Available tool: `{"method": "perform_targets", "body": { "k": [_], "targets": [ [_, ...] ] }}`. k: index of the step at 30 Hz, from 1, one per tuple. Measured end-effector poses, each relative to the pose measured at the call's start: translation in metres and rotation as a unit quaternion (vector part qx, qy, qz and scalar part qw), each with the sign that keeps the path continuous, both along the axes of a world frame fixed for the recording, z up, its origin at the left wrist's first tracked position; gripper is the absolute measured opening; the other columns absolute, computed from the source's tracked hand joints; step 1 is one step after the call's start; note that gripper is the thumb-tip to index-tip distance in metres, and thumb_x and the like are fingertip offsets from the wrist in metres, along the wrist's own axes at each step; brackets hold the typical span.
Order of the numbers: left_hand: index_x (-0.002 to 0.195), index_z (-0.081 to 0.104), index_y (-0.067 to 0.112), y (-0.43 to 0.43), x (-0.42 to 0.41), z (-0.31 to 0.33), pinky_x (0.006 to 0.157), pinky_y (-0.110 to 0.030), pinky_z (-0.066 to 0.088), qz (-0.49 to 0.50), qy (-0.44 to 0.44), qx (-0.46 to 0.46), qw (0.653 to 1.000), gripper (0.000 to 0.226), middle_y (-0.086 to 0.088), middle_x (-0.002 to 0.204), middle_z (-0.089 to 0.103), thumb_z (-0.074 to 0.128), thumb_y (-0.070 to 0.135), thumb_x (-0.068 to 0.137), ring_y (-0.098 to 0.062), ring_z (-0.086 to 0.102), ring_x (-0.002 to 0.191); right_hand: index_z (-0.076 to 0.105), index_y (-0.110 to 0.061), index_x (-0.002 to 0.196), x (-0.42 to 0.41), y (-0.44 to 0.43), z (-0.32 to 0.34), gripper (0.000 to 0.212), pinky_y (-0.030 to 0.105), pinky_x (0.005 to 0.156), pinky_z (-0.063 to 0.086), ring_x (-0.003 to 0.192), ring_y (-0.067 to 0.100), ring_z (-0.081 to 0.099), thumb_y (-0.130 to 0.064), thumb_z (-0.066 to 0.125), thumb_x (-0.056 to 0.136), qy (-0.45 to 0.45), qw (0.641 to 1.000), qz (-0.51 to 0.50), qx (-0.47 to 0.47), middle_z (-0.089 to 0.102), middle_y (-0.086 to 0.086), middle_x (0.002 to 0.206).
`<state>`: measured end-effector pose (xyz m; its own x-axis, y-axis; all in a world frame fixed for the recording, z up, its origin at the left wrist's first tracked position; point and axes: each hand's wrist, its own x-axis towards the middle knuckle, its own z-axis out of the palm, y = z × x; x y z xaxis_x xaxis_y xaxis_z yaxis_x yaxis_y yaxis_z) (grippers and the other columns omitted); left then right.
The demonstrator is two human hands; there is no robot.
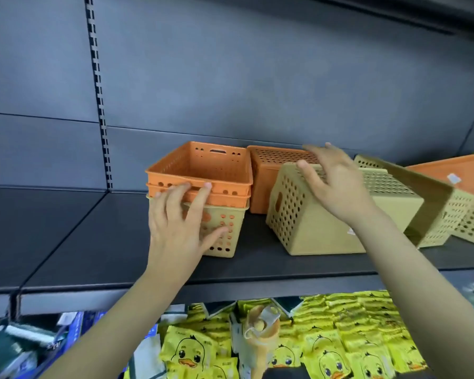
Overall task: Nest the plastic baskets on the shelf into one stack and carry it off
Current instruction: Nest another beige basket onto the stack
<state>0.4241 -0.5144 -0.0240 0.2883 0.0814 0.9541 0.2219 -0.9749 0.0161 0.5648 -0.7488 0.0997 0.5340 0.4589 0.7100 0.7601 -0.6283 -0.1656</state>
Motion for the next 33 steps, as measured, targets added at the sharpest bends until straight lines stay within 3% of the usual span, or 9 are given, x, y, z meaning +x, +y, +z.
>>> {"method": "perform_targets", "body": {
  "k": [5, 8, 10, 14, 19, 23, 26, 30, 33],
  "targets": [
    [0.143, 0.047, 0.016, -0.008, 0.009, 0.023, 0.114, -0.05, 0.027, 0.04, -0.025, 0.112, 0.993, 0.073, -0.018, 0.136, 0.038, 0.063, 0.061, 0.087, -0.039, 0.039, 0.124, 0.017, -0.039, 0.156, 0.036, -0.019, -0.004, 0.071, 0.05, 0.12, 0.014, 0.152, 0.024, 0.016, -0.072, 0.018, 0.093, 0.139, 0.973, -0.076, -0.165, 0.021, -0.006, 0.165],
    [0.146, 0.049, 0.014, -0.004, 0.016, 0.042, 0.118, -0.057, 0.02, 0.053, 0.048, 0.14, 0.988, 0.082, -0.022, 0.144, 0.047, 0.056, 0.069, 0.086, -0.041, 0.04, 0.135, 0.016, -0.045, 0.154, 0.032, -0.019, -0.003, 0.069, 0.047, 0.12, 0.012, 0.152, 0.021, 0.017, -0.074, 0.014, 0.092, 0.145, 0.967, -0.09, -0.189, 0.017, -0.011, 0.165],
    [0.137, 0.057, 0.014, -0.001, 0.019, 0.048, 0.116, -0.057, 0.027, 0.053, 0.088, 0.132, 0.986, 0.078, -0.018, 0.123, 0.062, 0.057, 0.071, 0.083, -0.039, 0.055, 0.12, 0.015, -0.047, 0.153, 0.027, -0.021, -0.001, 0.068, 0.047, 0.119, 0.01, 0.152, 0.021, 0.015, -0.074, 0.016, 0.091, 0.151, 0.966, -0.085, -0.192, 0.014, -0.012, 0.165],
    [0.118, 0.066, 0.013, 0.007, 0.016, 0.051, 0.113, -0.052, 0.032, 0.022, 0.091, 0.113, 0.989, 0.07, -0.012, 0.098, 0.062, 0.06, 0.071, 0.081, -0.033, 0.059, 0.096, 0.015, -0.05, 0.152, 0.022, -0.028, 0.003, 0.075, 0.047, 0.119, 0.01, 0.152, 0.022, 0.013, -0.081, 0.016, 0.084, 0.16, 0.964, -0.065, -0.2, 0.012, -0.014, 0.165],
    [0.113, 0.064, 0.007, 0.037, -0.002, 0.05, 0.119, -0.055, 0.019, 0.007, 0.107, 0.086, 0.991, 0.08, -0.017, 0.103, 0.061, 0.046, 0.078, 0.082, -0.041, 0.056, 0.117, 0.011, -0.049, 0.154, 0.014, -0.027, 0.014, 0.095, 0.052, 0.12, 0.009, 0.153, 0.024, 0.006, -0.09, 0.03, 0.071, 0.219, 0.954, -0.023, -0.205, 0.01, -0.013, 0.166],
    [0.117, 0.055, 0.007, 0.057, -0.026, 0.045, 0.12, -0.058, 0.009, 0.032, 0.095, 0.023, 0.995, 0.087, -0.023, 0.134, 0.054, 0.042, 0.083, 0.078, -0.045, 0.036, 0.139, 0.02, -0.041, 0.155, -0.003, -0.009, 0.027, 0.104, 0.048, 0.116, 0.017, 0.146, 0.024, 0.012, -0.09, 0.036, 0.064, 0.224, 0.946, -0.014, -0.236, 0.019, -0.008, 0.158],
    [0.136, 0.049, 0.009, 0.045, -0.036, 0.04, 0.117, -0.06, 0.014, 0.031, 0.095, 0.011, 0.995, 0.098, -0.022, 0.153, 0.04, 0.046, 0.085, 0.073, -0.042, 0.033, 0.142, 0.035, -0.036, 0.149, -0.014, 0.011, 0.026, 0.094, 0.048, 0.114, 0.016, 0.142, 0.026, 0.019, -0.089, 0.039, 0.072, 0.166, 0.957, -0.038, -0.234, 0.027, -0.002, 0.151],
    [0.139, 0.049, 0.017, 0.038, -0.036, 0.04, 0.112, -0.066, 0.023, 0.03, 0.126, 0.079, 0.988, 0.092, -0.015, 0.141, 0.056, 0.051, 0.083, 0.076, -0.041, 0.046, 0.134, 0.044, -0.034, 0.132, -0.02, 0.021, 0.028, 0.083, 0.048, 0.112, 0.018, 0.139, 0.027, 0.032, -0.087, 0.052, 0.067, 0.202, 0.957, -0.013, -0.206, 0.043, 0.001, 0.145],
    [0.13, 0.055, 0.016, 0.049, -0.04, 0.043, 0.113, -0.065, 0.023, 0.009, 0.142, 0.064, 0.988, 0.086, -0.014, 0.129, 0.059, 0.056, 0.08, 0.072, -0.041, 0.047, 0.132, 0.044, -0.037, 0.115, -0.027, 0.019, 0.031, 0.08, 0.043, 0.097, 0.029, 0.125, 0.026, 0.036, -0.086, 0.064, 0.055, 0.223, 0.966, -0.004, -0.128, 0.047, 0.0, 0.129]
  ]
}}
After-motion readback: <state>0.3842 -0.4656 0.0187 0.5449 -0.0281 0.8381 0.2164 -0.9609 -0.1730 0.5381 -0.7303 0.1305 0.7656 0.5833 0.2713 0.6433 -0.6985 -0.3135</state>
